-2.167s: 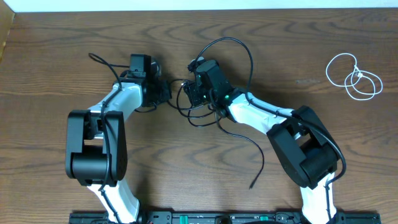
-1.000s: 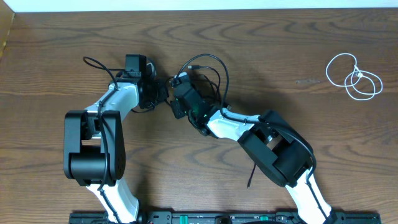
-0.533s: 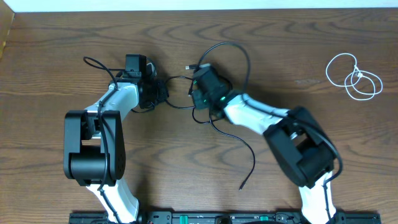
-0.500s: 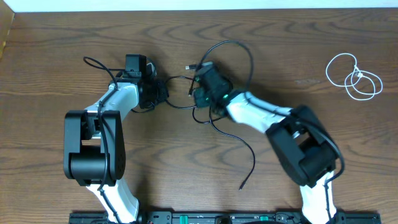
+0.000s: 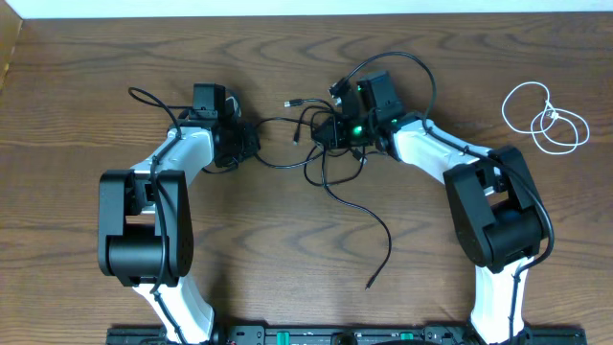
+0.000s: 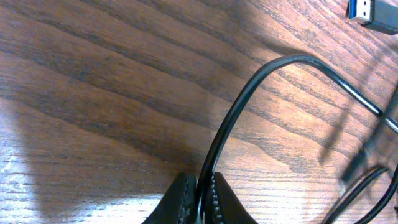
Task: Untangle cables
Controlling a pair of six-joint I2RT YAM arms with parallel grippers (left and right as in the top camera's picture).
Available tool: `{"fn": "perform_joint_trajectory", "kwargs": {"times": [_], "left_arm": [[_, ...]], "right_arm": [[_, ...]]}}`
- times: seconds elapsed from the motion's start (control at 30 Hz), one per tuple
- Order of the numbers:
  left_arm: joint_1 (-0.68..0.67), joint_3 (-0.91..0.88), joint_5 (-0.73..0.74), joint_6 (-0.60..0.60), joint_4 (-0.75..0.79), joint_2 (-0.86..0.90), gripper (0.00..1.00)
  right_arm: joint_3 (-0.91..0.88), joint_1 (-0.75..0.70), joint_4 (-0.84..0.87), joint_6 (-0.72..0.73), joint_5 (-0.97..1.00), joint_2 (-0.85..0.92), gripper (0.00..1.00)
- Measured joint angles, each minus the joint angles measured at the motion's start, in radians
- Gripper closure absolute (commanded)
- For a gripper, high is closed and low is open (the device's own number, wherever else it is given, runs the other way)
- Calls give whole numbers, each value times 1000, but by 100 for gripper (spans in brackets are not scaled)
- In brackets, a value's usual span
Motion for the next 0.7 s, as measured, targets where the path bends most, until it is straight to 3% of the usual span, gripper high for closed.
{"fn": "perform_joint_trajectory", "kwargs": {"times": [0.37, 0.6, 0.63, 0.7], "left_arm": [[0, 0, 0, 0, -1, 0, 90], [0, 0, 0, 0, -1, 0, 90], [0, 0, 0, 0, -1, 0, 90], [0, 0, 0, 0, 0, 0, 90]], "right_arm": [[-5, 0, 346, 45, -418, 0, 99], [-5, -1, 343, 100, -451, 0, 99], [-5, -1, 331, 105, -448, 0, 93], [-6, -1, 289, 114, -420, 0, 69]]}}
